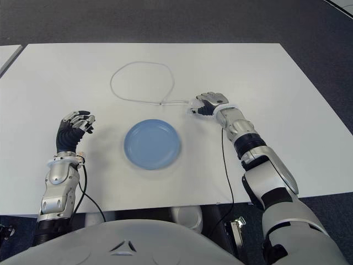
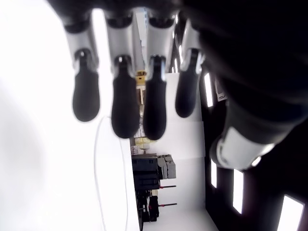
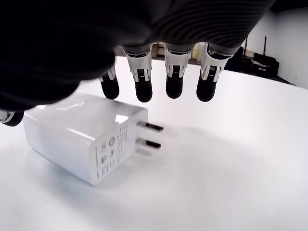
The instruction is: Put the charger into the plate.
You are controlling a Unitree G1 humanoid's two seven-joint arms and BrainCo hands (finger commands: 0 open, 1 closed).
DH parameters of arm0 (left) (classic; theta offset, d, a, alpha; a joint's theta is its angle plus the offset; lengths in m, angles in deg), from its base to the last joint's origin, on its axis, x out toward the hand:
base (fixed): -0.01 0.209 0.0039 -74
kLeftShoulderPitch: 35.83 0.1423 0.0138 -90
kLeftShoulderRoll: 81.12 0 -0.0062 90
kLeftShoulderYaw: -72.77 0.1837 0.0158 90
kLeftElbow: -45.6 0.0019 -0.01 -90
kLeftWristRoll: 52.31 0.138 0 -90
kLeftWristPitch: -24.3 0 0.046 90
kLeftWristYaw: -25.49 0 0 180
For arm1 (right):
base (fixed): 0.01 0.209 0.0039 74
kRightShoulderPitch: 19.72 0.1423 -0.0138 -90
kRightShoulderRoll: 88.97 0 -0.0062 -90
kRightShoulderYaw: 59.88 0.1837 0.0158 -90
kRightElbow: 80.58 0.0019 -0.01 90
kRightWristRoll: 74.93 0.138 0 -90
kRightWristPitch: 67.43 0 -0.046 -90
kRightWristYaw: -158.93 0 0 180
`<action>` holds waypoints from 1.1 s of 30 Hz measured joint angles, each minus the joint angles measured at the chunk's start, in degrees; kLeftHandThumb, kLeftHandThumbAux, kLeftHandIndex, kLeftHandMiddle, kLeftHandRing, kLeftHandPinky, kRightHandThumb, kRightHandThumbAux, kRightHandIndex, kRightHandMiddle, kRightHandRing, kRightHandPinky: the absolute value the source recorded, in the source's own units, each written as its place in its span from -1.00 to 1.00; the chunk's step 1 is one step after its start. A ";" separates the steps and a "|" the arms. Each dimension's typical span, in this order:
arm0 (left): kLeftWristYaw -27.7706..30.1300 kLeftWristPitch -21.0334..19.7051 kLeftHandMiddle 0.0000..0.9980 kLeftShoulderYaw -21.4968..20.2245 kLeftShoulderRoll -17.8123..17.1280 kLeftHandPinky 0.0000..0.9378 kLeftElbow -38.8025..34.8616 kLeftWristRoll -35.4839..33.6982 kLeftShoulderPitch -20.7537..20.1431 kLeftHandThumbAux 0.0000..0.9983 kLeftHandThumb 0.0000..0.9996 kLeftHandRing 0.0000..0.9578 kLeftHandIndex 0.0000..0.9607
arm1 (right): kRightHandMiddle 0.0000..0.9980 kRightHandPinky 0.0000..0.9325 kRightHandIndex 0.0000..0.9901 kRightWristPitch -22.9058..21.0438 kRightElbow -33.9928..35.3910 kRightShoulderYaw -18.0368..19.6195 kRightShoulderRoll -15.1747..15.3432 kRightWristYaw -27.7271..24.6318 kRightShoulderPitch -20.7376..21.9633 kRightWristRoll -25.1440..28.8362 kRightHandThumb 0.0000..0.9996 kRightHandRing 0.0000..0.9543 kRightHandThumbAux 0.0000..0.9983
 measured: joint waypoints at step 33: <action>0.01 0.21 0.06 -0.41 -0.01 0.36 -1.71 0.85 0.67 0.36 0.67 0.36 -0.17 | -1.00 -1.00 -1.00 4.04 -15.82 -7.54 -2.32 4.25 5.79 -1.14 0.17 -1.00 -0.80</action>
